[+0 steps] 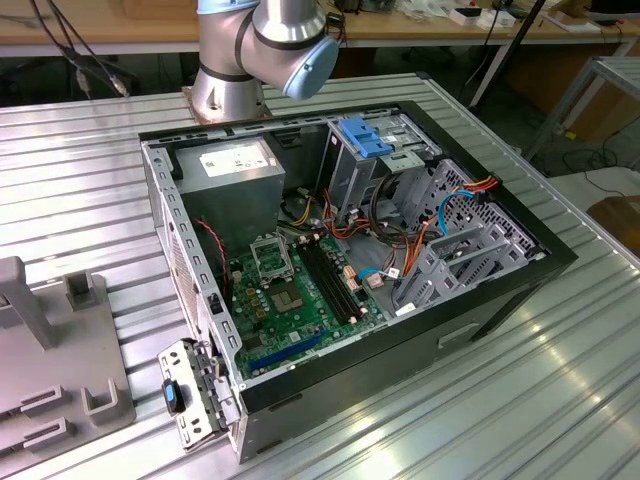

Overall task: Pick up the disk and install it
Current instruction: 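Reach for the disk, then pick up the disk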

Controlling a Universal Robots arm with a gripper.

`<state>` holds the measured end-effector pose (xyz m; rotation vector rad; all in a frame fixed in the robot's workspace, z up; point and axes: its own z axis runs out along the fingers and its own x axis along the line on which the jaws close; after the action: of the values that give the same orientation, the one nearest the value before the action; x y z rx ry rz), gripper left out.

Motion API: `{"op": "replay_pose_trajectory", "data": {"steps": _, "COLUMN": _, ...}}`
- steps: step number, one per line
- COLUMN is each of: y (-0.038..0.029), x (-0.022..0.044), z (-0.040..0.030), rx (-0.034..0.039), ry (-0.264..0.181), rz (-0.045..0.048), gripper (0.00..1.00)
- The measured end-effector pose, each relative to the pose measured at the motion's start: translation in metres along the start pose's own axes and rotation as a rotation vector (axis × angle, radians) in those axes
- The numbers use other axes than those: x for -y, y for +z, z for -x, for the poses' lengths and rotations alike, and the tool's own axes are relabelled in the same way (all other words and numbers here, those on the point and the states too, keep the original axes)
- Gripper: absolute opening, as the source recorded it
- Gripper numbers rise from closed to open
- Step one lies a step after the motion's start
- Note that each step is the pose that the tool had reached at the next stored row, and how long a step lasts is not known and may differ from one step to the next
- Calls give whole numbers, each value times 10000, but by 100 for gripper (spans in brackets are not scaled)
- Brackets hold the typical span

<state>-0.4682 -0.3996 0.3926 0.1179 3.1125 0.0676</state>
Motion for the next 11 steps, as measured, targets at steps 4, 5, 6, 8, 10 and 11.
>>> {"op": "replay_pose_trajectory", "data": {"steps": 4, "y": 0, "x": 0, "z": 0, "rx": 0, "ry": 0, "rz": 0, "gripper": 11}}
{"op": "replay_pose_trajectory", "data": {"steps": 5, "y": 0, "x": 0, "z": -1, "rx": 1, "ry": 0, "rz": 0, "gripper": 11}}
{"op": "replay_pose_trajectory", "data": {"steps": 6, "y": 0, "x": 0, "z": -1, "rx": 0, "ry": 0, "rz": 0, "gripper": 11}}
{"op": "replay_pose_trajectory", "data": {"steps": 8, "y": 0, "x": 0, "z": -2, "rx": 0, "ry": -4, "rz": 0, "gripper": 11}}
{"op": "replay_pose_trajectory", "data": {"steps": 10, "y": 0, "x": 0, "z": -2, "rx": -9, "ry": -200, "rz": 5, "gripper": 11}}
{"op": "replay_pose_trajectory", "data": {"steps": 11, "y": 0, "x": 0, "z": -3, "rx": -21, "ry": -458, "rz": 11, "gripper": 11}}
